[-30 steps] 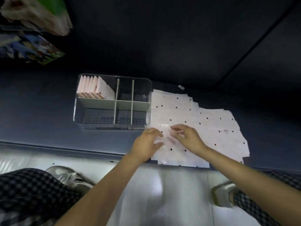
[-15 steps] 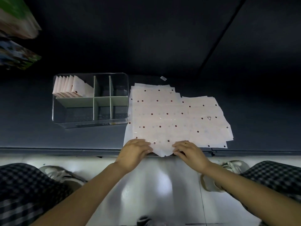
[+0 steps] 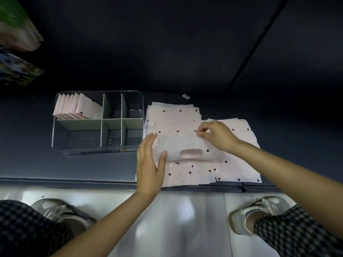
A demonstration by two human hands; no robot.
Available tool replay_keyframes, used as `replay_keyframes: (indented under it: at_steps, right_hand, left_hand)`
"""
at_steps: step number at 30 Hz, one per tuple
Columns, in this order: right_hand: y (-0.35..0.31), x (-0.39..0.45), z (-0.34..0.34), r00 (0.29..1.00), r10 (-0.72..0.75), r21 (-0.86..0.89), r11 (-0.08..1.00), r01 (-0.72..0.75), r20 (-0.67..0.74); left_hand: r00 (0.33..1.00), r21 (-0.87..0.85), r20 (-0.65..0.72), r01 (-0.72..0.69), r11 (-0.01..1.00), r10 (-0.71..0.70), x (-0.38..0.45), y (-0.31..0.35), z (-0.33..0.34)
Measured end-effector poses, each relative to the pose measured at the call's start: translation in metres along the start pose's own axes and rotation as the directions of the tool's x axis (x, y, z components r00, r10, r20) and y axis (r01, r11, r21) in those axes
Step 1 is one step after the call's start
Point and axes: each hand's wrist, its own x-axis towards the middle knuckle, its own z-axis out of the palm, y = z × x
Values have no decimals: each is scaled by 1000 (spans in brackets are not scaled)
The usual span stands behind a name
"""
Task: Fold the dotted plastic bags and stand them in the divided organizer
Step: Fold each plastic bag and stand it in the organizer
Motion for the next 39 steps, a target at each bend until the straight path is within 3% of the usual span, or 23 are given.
replay_keyframes:
  at_steps: [2, 5, 10, 17, 22, 25, 27, 29, 32, 35, 39]
  right_hand:
    - [5, 27, 10, 998, 59, -26, 998, -59, -7]
    - [11, 58, 24, 992, 125, -72, 989, -126, -16]
    - [17, 90, 37, 977, 213, -178, 961, -213, -18]
    - [22, 107, 46, 968, 248, -238, 939, -250, -39]
    - [25, 109, 52, 968, 242, -283, 926, -251, -69]
    - [21, 96, 55, 962, 199, -272, 930, -246, -189]
    - [15, 75, 62, 959, 91, -213, 965, -152, -269]
    - [7, 45, 77, 972, -109, -159, 984, 76, -207]
    - [5, -8, 105, 960, -275, -176, 943, 281, 57]
    - [31, -44, 119, 955, -191, -339, 904, 261, 227]
    - [69, -67, 100, 972, -48, -475, 866, 156, 232]
  left_hand:
    - [986, 110, 117, -128, 986, 115, 5, -7, 2]
    - [897, 288, 375, -353, 890, 234, 5, -26, 11]
    - [769, 497, 635, -483, 721, 77, 5, -55, 29]
    - [719, 583, 693, -603, 544, 56, 4, -67, 32]
    - [683, 575, 730, -593, 563, -26, 6, -71, 33]
    - [679, 570, 734, -602, 559, -16, 7, -75, 35]
    - [672, 568, 740, -603, 561, -27, 6, -75, 36]
    - [671, 564, 741, -592, 575, -36, 6, -76, 38]
    - [667, 570, 744, -594, 568, -49, 6, -74, 38]
    - [656, 560, 753, -589, 583, -61, 8, -72, 36]
    - [651, 559, 755, -578, 595, -78, 11, -72, 32]
